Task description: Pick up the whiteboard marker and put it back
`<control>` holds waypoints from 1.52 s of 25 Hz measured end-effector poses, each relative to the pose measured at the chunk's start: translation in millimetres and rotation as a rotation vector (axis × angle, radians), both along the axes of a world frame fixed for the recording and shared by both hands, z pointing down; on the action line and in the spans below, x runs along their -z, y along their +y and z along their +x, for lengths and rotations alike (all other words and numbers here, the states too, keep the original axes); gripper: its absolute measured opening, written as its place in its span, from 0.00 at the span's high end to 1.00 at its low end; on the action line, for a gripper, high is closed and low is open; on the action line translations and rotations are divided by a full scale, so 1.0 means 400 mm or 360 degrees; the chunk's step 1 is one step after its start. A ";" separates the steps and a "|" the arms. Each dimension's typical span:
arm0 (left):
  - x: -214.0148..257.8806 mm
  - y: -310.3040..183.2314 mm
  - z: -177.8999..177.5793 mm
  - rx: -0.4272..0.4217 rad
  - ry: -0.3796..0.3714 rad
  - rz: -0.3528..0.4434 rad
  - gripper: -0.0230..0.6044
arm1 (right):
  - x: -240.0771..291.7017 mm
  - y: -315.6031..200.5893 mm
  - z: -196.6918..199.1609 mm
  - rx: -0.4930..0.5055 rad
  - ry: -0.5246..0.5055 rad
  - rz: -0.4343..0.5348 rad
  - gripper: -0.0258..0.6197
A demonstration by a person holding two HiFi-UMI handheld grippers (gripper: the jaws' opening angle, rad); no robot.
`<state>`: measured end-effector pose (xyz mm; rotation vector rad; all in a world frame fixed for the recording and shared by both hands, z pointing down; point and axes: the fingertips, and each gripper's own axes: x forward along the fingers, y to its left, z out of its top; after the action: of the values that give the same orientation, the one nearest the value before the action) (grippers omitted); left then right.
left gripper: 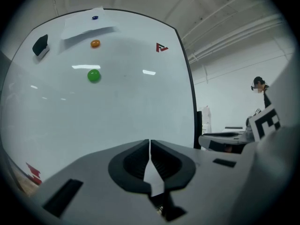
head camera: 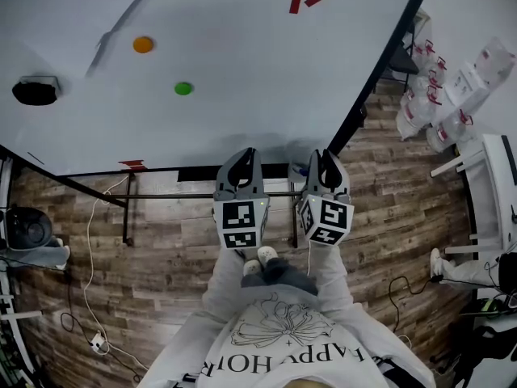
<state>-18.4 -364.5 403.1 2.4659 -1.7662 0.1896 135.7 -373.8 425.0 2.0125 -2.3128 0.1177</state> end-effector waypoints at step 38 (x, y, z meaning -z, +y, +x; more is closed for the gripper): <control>0.073 0.064 -0.003 -0.0004 -0.0002 0.0104 0.95 | 0.099 0.070 -0.010 -0.0015 0.0020 0.0117 0.91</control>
<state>-19.5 -338.7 373.8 2.5132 -1.7979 0.1361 131.8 -345.7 385.4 2.0518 -2.3337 0.0209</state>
